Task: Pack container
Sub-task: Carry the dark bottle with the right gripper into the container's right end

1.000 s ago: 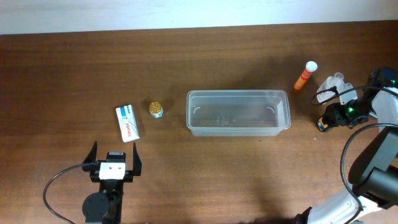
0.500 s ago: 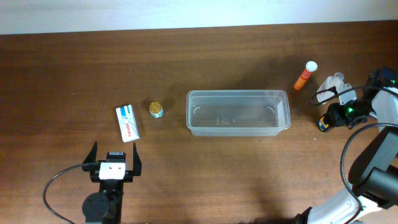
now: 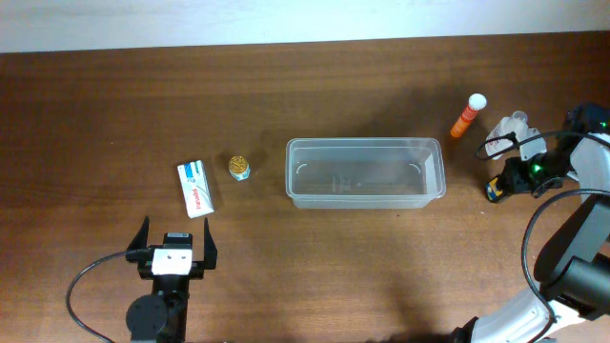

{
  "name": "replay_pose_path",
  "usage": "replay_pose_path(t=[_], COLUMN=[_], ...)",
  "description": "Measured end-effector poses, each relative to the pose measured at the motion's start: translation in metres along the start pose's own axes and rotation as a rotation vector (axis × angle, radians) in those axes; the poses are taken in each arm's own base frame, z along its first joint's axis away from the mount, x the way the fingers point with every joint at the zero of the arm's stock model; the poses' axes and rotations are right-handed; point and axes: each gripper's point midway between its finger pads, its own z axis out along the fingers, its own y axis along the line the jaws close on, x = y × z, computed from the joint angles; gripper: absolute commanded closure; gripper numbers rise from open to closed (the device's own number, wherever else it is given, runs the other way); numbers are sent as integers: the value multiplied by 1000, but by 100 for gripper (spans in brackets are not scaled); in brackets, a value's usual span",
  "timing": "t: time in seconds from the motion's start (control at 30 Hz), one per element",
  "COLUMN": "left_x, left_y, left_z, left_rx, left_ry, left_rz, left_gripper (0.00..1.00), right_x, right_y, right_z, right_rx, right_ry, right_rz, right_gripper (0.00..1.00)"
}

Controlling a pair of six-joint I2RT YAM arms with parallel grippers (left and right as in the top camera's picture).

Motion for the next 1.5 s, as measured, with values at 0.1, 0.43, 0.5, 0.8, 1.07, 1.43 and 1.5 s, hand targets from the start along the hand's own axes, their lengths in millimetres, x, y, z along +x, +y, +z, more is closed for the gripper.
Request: replay_pose_path(t=[0.1, 0.43, 0.5, 0.8, 1.07, 1.43, 1.5], left_x=[0, 0, 0, 0, 0, 0, 0], left_y=[0, 0, 0, 0, 0, 0, 0], left_z=[0, 0, 0, 0, 0, 0, 0], left_rx=[0, 0, 0, 0, 0, 0, 0], left_ry=[0, 0, 0, 0, 0, 0, 0], left_rz=[0, 0, 0, 0, 0, 0, 0], left_gripper=[1, 1, 1, 1, 1, 1, 1], right_x=[10, -1, -5, -20, -47, -80, -81], right_y=[8, 20, 23, 52, 129, 205, 212], right_z=[-3, -71, -90, -142, -127, -107, -105], right_rx=[-30, -59, -55, -71, -113, -52, -32], right_ry=[46, 88, 84, 47, 79, 43, 43], right_rz=[17, 36, 39, 62, -80, -89, -71], right_gripper=[81, 80, 80, 79, 79, 79, 79])
